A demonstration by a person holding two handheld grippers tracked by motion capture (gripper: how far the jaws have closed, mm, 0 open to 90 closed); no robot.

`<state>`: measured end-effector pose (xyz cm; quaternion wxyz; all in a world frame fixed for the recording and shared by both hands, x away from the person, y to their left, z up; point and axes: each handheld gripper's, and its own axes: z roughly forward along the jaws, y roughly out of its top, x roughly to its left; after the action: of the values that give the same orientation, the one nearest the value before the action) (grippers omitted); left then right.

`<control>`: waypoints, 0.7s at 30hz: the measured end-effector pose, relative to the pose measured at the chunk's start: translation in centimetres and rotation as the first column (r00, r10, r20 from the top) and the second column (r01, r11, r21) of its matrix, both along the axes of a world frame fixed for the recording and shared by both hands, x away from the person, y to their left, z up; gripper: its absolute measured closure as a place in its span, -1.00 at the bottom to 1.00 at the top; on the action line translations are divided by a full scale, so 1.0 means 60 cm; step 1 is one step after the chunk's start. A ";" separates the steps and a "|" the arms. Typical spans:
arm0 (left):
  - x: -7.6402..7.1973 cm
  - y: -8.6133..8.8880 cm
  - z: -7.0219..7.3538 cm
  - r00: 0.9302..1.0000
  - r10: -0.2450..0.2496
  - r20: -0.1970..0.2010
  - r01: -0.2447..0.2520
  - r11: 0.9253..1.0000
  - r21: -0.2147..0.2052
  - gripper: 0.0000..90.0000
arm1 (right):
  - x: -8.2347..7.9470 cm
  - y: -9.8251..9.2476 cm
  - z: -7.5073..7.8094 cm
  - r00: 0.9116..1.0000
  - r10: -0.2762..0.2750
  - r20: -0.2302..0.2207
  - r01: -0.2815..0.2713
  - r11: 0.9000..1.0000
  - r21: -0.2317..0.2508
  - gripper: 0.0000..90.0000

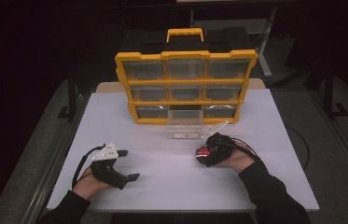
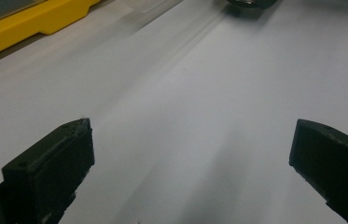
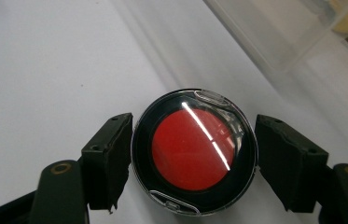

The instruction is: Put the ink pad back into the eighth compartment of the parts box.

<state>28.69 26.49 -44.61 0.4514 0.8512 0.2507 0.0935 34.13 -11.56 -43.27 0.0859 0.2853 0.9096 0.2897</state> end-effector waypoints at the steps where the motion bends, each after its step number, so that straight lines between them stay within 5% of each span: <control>1: 0.000 0.000 0.000 1.000 0.000 0.000 0.000 1.000 0.000 -1.00 | 0.000 -0.001 0.001 1.000 -0.002 0.000 0.002 1.000 0.000 -0.37; 21: 0.000 0.000 0.001 1.000 0.002 0.004 -0.002 1.000 0.001 -1.00 | 0.006 -0.023 0.019 0.998 -0.050 0.028 0.050 0.999 -0.013 -0.36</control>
<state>28.67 26.51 -44.56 0.4513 0.8511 0.2507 0.0956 34.52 -12.96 -42.13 0.1076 0.3033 0.9029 0.2850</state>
